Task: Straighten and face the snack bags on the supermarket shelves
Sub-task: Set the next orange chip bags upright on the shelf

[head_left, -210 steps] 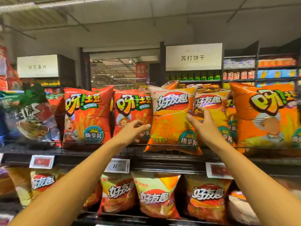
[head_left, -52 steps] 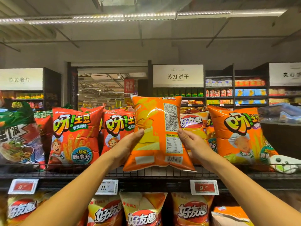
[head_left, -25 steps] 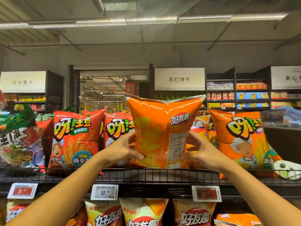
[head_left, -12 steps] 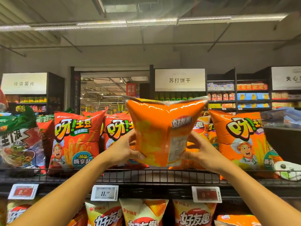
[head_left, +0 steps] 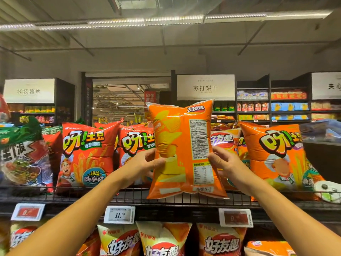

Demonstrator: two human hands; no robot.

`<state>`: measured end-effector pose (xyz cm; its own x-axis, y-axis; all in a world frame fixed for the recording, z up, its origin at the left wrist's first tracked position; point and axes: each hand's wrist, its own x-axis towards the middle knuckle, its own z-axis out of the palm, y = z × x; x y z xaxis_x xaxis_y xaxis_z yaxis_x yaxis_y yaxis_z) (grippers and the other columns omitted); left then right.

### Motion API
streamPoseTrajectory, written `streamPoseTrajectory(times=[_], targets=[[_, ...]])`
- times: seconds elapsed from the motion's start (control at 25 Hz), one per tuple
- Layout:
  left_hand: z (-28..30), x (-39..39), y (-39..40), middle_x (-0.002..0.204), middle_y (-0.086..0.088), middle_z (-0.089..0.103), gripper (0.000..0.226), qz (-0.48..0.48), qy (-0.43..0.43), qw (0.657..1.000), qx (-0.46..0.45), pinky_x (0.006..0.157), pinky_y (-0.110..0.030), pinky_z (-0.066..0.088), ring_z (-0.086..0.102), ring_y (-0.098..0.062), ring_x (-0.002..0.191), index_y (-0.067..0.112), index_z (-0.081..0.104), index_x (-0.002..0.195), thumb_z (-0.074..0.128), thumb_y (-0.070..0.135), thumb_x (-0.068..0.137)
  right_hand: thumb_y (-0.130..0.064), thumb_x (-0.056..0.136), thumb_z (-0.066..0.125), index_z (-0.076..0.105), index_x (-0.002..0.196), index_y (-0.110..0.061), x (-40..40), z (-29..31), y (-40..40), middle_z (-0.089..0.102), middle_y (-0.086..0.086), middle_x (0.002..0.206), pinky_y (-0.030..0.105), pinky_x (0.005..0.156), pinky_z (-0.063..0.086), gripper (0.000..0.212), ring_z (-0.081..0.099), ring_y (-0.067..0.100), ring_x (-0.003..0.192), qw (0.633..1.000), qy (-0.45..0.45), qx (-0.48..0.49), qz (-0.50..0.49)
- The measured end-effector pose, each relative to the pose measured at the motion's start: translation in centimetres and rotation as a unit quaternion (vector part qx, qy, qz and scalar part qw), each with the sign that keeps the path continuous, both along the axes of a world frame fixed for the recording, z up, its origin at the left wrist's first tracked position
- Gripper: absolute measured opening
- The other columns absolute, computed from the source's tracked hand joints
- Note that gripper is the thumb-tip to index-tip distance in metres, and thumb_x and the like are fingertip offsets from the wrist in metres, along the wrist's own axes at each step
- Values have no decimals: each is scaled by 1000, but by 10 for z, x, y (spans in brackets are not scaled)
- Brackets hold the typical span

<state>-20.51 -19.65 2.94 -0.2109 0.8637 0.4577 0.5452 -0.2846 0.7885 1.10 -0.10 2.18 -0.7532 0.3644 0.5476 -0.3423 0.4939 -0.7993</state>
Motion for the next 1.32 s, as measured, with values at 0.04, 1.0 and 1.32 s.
streamPoseTrajectory(times=[0.04, 1.0, 1.32], targets=[[0, -1, 0, 103, 11, 75, 83, -6, -5, 1000, 1, 58, -15, 52, 71, -3, 82, 22, 56, 128, 78, 68, 62, -78, 49, 80, 57, 135, -27, 0, 0, 0, 69, -5, 127, 32, 78, 61, 103, 67, 12, 114, 1000, 2, -6, 6], [14, 56, 28, 109, 33, 67, 73, -60, -123, 985, 100, 87, -30, 50, 64, 6, 106, 51, 43, 122, 82, 51, 60, -33, 94, 60, 50, 137, -29, -15, 4, -34, 57, -10, 128, 14, 78, 48, 44, 57, -1, 109, 988, 114, -39, -95], [4, 39, 32, 134, -1, 60, 148, 15, -129, 984, 125, 105, -48, 47, 63, -21, 118, 39, 17, 149, 98, 53, 26, -12, 97, 62, 64, 113, -35, -11, 1, -35, 64, -8, 117, 23, 86, 52, 28, 58, 3, 106, 964, 176, 102, -171]])
